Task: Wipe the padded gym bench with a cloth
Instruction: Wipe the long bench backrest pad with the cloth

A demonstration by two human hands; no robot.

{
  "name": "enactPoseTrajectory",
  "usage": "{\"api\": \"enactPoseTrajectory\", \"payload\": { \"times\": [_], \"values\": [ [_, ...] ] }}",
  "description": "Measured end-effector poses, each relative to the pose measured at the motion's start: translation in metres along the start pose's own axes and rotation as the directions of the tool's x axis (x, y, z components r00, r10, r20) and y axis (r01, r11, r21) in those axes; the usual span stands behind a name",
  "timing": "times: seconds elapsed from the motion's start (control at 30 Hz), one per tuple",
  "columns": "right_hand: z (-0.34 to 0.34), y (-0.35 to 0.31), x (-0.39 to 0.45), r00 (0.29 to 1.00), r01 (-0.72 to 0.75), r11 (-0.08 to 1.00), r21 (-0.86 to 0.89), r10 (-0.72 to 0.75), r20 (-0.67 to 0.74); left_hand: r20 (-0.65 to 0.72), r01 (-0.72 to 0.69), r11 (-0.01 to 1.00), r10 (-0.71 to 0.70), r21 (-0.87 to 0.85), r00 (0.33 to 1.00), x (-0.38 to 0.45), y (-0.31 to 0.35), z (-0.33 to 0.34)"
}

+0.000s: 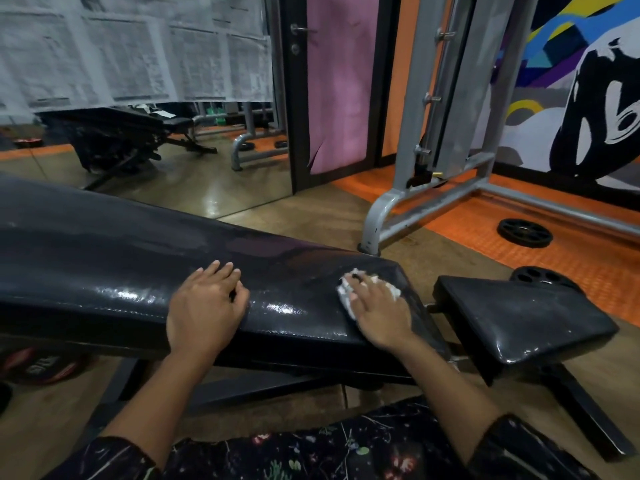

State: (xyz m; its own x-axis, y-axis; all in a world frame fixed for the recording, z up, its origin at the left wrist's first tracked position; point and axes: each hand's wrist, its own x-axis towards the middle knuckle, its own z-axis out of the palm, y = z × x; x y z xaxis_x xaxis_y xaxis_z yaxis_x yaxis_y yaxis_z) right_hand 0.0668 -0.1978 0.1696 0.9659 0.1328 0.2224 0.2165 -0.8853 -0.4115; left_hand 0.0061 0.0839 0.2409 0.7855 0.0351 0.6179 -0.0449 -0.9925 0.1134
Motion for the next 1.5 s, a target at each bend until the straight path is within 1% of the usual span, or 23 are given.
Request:
{"api": "enactPoseTrajectory", "payload": {
  "times": [0.1,0.17,0.23,0.3,0.37,0.43,0.5,0.57,0.67,0.73,0.8,0.87,0.9,1.0,1.07,1.13,1.17,1.23,1.3,1.33,1.37,1.43,1.5],
  "values": [
    [-0.009,-0.007,-0.042,0.979,0.192,0.979,0.066,-0.195,0.05,0.017,0.002,1.0,-0.002,0.013,1.0,0.0,-0.001,0.0],
    [-0.014,0.023,-0.049,0.981,0.185,0.98,0.066,-0.188,0.048,0.008,-0.007,1.0,0.007,0.019,1.0,0.0,-0.001,0.0],
    [-0.017,0.053,-0.035,0.999,0.042,0.992,0.119,-0.041,-0.01,0.013,-0.008,1.0,0.007,0.021,1.0,0.0,0.0,0.0],
    [-0.018,0.068,-0.005,0.982,-0.185,0.969,0.16,0.178,0.058,0.016,0.001,1.0,-0.002,0.022,1.0,-0.001,0.001,0.0],
    [-0.013,0.067,0.024,0.957,-0.283,0.953,0.105,0.274,0.094,0.018,0.005,1.0,-0.005,0.019,1.0,0.0,0.002,0.0],
    [-0.008,0.046,0.033,0.98,-0.196,0.98,0.032,0.195,0.044,0.012,0.005,1.0,-0.005,0.0,1.0,0.0,0.002,0.001],
    [-0.002,0.024,0.014,1.0,0.011,1.0,-0.002,-0.011,0.008,0.0,0.011,1.0,-0.011,-0.008,1.0,0.001,0.001,0.001],
    [-0.009,0.015,-0.023,0.983,0.177,0.981,0.081,-0.179,0.03,0.0,0.007,1.0,-0.007,-0.006,1.0,0.001,0.0,0.002],
    [-0.018,0.044,-0.035,0.972,0.232,0.961,0.153,-0.235,0.004,-0.006,0.01,1.0,-0.01,0.006,1.0,0.0,-0.001,0.003],
    [-0.016,0.069,-0.003,0.999,0.027,0.977,0.212,-0.034,0.029,-0.004,0.011,1.0,-0.011,0.012,1.0,0.0,-0.001,0.003],
    [-0.008,0.086,0.041,0.957,-0.246,0.959,0.141,0.218,0.19,0.002,0.014,1.0,-0.014,0.013,1.0,-0.001,0.0,0.003],
    [0.002,0.083,0.072,0.923,-0.34,0.935,0.099,0.312,0.227,-0.001,0.016,1.0,-0.016,0.018,1.0,0.0,0.001,0.002],
    [-0.001,0.068,0.076,0.943,-0.286,0.956,0.065,0.268,0.198,-0.002,0.016,1.0,-0.016,0.019,1.0,0.0,0.001,0.002],
    [-0.003,0.026,0.043,0.991,0.047,0.999,0.012,-0.048,0.125,-0.008,0.012,1.0,-0.012,0.014,1.0,0.0,0.0,0.002],
    [-0.013,0.028,0.005,0.977,0.168,0.977,0.13,-0.182,0.112,-0.011,0.005,1.0,-0.004,0.014,1.0,0.0,0.0,0.003],
    [-0.014,0.053,-0.003,0.96,0.217,0.941,0.259,-0.254,0.121,-0.019,0.003,1.0,-0.003,0.016,1.0,0.0,0.0,0.003],
    [-0.013,0.068,0.008,0.973,0.165,0.944,0.287,-0.203,0.111,-0.025,0.005,1.0,-0.005,0.014,1.0,0.0,0.0,0.003],
    [0.0,0.092,0.043,0.995,-0.028,0.97,0.242,0.004,0.101,-0.025,0.013,1.0,-0.012,0.01,1.0,0.0,0.001,0.002],
    [0.009,0.097,0.079,0.959,-0.258,0.955,0.146,0.234,0.163,-0.03,0.018,1.0,-0.017,0.012,0.999,0.0,0.001,0.002],
    [0.013,0.093,0.095,0.943,-0.301,0.95,0.085,0.283,0.178,-0.03,0.018,1.0,-0.018,0.017,0.999,0.0,0.001,0.002],
    [0.009,0.08,0.103,0.942,-0.284,0.959,0.015,0.276,0.189,-0.025,0.017,1.0,-0.017,0.02,1.0,0.001,0.002,0.002],
    [0.004,0.047,0.099,0.983,-0.088,0.995,-0.041,0.093,0.159,-0.024,0.021,1.0,-0.02,0.013,0.999,0.001,0.002,0.003],
    [-0.002,0.026,0.069,0.985,0.089,0.996,0.026,-0.092,0.148,-0.028,0.018,1.0,-0.017,0.013,0.999,0.001,0.001,0.003]
  ]
}}
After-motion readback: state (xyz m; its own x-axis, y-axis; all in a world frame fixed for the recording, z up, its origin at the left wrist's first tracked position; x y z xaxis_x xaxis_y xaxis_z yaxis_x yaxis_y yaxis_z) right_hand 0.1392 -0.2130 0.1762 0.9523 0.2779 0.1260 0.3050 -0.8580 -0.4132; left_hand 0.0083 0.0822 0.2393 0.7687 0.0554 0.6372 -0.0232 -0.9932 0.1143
